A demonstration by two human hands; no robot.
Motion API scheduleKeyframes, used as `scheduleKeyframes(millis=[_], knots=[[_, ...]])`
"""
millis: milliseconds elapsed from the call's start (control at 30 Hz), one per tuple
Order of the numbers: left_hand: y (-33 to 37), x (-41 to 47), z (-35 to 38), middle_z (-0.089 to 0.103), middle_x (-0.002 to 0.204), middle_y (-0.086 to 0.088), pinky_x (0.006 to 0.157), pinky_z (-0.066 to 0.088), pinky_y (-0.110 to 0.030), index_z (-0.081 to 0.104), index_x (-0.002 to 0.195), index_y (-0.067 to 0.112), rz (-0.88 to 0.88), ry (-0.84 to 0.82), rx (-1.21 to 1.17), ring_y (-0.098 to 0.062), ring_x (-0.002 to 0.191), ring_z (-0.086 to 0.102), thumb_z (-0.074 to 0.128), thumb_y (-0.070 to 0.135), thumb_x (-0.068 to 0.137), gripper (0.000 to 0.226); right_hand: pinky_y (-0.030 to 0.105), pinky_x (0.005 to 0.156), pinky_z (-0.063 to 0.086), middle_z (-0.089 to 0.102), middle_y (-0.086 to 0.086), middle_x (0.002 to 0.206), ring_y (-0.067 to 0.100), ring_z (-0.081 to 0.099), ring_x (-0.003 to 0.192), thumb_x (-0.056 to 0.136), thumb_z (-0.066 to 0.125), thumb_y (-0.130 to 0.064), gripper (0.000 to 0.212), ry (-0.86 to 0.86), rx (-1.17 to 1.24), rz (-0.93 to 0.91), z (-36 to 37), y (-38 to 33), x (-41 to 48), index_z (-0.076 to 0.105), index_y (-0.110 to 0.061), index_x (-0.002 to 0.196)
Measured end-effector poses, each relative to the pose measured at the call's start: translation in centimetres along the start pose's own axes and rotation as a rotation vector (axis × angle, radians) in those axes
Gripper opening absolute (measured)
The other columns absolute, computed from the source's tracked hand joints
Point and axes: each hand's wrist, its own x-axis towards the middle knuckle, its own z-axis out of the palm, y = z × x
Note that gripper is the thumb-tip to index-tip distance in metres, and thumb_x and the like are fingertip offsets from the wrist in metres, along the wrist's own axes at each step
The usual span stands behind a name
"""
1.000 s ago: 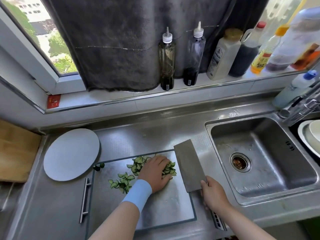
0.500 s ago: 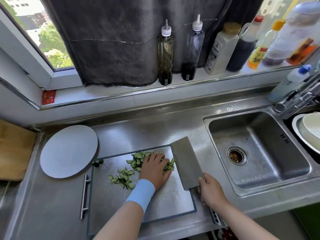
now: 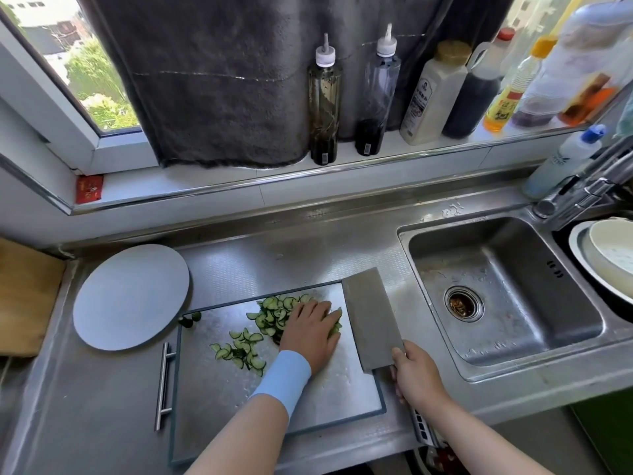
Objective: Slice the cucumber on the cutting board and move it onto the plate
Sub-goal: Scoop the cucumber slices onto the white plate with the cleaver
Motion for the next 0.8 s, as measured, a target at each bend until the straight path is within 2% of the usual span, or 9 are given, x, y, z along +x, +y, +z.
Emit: scheduleKeyframes(millis=[67, 133, 233, 333, 367, 433, 567, 667, 800], knots=[[-0.2, -0.1, 0.1, 0.063, 0.115, 0.005, 0.098, 0.041, -0.038, 0.065, 0.114, 0.029, -0.007, 0.047, -0.006, -0.022, 0.108, 0.057, 0.062, 0.040, 0.081, 0.034, 0.027, 0.043, 0.039, 0.052, 0.004, 0.057, 0.020, 0.047, 0.043, 0.102, 0.042, -0.017, 0.028, -0.007, -0.036, -0.002, -0.2, 0.3, 0.0, 0.051, -0.010, 0.077], [-0.6, -0.5, 0.2, 0.064, 0.113, 0.005, 0.098, 0.035, -0.035, 0.067, 0.111, 0.028, 0.018, 0.106, -0.028, -0.022, 0.106, 0.058, 0.058, 0.041, 0.082, 0.033, 0.028, 0.050, 0.040, 0.054, 0.002, 0.059, 0.020, 0.049, 0.047, 0.101, 0.042, -0.019, 0.028, -0.021, -0.064, -0.009, -0.1, 0.7, 0.0, 0.052, -0.014, 0.075], [-1.2, -1.2, 0.3, 0.060, 0.126, 0.002, 0.107, 0.030, -0.036, 0.062, 0.121, 0.026, -0.013, 0.135, -0.090, -0.025, 0.118, 0.053, 0.047, 0.046, 0.086, 0.043, 0.028, 0.056, 0.040, 0.057, -0.001, 0.065, 0.020, 0.052, 0.055, 0.101, 0.043, -0.020, 0.027, -0.058, -0.098, -0.004, 0.3, 0.7, -0.1, 0.054, -0.016, 0.077], [-1.5, -1.7, -0.2, 0.026, 0.155, 0.004, 0.117, 0.014, -0.037, 0.030, 0.149, 0.029, -0.141, 0.071, -0.156, -0.023, 0.143, 0.021, 0.040, 0.056, 0.090, 0.065, 0.026, 0.055, 0.041, 0.059, 0.000, 0.067, 0.019, 0.055, 0.057, 0.102, 0.044, -0.021, 0.027, -0.080, -0.161, -0.019, 0.9, 0.1, -0.1, 0.055, -0.017, 0.077], [-1.5, -1.6, -0.3, 0.013, 0.159, 0.007, 0.117, 0.006, -0.036, 0.018, 0.152, 0.031, -0.164, 0.037, -0.172, -0.020, 0.146, 0.008, 0.038, 0.060, 0.091, 0.070, 0.026, 0.055, 0.042, 0.060, 0.000, 0.067, 0.019, 0.056, 0.056, 0.102, 0.044, -0.022, 0.027, -0.091, -0.185, -0.029, 1.2, -0.2, 0.0, 0.056, -0.017, 0.077], [-1.5, -1.2, -0.5, 0.001, 0.161, 0.009, 0.116, -0.003, -0.032, 0.008, 0.153, 0.033, -0.164, 0.014, -0.179, -0.016, 0.147, -0.003, 0.036, 0.063, 0.091, 0.074, 0.026, 0.053, 0.044, 0.062, 0.002, 0.067, 0.019, 0.058, 0.053, 0.101, 0.044, -0.023, 0.027, -0.124, -0.210, -0.055, 1.8, -0.8, 0.1, 0.057, -0.017, 0.078], [-1.2, -1.0, -0.4, 0.003, 0.160, 0.011, 0.116, -0.004, -0.028, 0.011, 0.152, 0.036, -0.159, 0.011, -0.218, -0.013, 0.146, -0.002, 0.035, 0.064, 0.092, 0.071, 0.027, 0.048, 0.044, 0.060, 0.005, 0.069, 0.021, 0.056, 0.052, 0.102, 0.043, -0.024, 0.025, -0.200, -0.191, -0.057, 3.9, -1.5, -0.2, 0.060, -0.014, 0.087], [-1.3, -1.8, 0.2, 0.008, 0.160, 0.011, 0.118, 0.004, -0.029, 0.023, 0.151, 0.035, -0.169, 0.060, -0.264, -0.011, 0.146, 0.001, 0.035, 0.063, 0.092, 0.066, 0.027, 0.054, 0.041, 0.058, -0.002, 0.066, 0.016, 0.053, 0.056, 0.103, 0.044, -0.022, 0.026, -0.259, -0.149, -0.072, 5.0, -1.5, -0.5, 0.063, -0.015, 0.087], [-1.4, -2.9, 0.9, 0.024, 0.156, 0.008, 0.118, 0.018, -0.037, 0.039, 0.146, 0.027, -0.176, 0.169, -0.311, -0.013, 0.146, 0.012, 0.040, 0.060, 0.090, 0.065, 0.022, 0.048, 0.032, 0.049, -0.014, 0.046, 0.003, 0.043, 0.043, 0.102, 0.044, -0.014, 0.030, -0.342, -0.047, -0.027, 4.9, -2.0, -1.0, 0.058, -0.016, 0.076]])
